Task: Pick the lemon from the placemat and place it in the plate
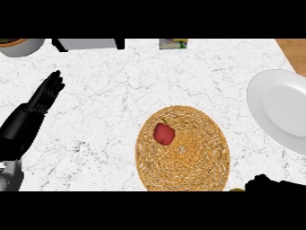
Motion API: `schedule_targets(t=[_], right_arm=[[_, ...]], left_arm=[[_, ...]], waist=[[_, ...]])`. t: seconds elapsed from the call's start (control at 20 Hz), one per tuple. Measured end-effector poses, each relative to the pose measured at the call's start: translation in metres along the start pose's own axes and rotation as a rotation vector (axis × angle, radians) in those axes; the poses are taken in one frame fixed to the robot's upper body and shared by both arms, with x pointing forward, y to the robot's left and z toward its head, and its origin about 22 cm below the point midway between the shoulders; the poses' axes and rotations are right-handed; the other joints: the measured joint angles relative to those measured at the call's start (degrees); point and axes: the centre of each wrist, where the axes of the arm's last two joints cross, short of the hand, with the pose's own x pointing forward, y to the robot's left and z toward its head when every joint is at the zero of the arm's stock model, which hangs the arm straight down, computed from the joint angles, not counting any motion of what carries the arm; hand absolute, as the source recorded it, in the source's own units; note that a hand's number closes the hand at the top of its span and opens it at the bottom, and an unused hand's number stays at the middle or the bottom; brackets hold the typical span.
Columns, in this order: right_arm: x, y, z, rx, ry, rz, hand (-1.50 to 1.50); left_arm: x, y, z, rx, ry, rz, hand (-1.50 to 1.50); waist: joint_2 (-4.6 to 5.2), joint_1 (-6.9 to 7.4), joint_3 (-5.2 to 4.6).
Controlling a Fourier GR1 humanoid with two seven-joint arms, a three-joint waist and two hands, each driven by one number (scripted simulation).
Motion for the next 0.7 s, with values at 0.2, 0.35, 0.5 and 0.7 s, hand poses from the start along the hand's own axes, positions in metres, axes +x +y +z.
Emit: schedule_targets(t=[0.2, 0.35, 0.5, 0.7], right_arm=[[-0.015, -0.007, -0.006, -0.064, 0.066, 0.035, 1.5], [-0.027, -0.005, -0.012, -0.087, 0.115, 0.026, 1.5], [-0.042, -0.006, -0.021, -0.11, 0.168, -0.007, 1.5], [-0.067, 0.0, -0.039, -0.161, 0.25, -0.069, 1.5]], left_arm=[[0.002, -0.001, -0.002, -0.01, -0.013, 0.0, 0.0], [0.003, -0.003, -0.005, -0.023, -0.02, -0.001, 0.0], [0.006, -0.006, -0.009, -0.029, -0.024, 0.003, 0.0], [0.003, -0.003, -0.01, -0.038, -0.026, 0.004, 0.0]], waist=[[0.41, 1.0, 0.04], [0.65, 1.56, 0.07], [0.83, 2.11, 0.1], [1.01, 2.88, 0.11]])
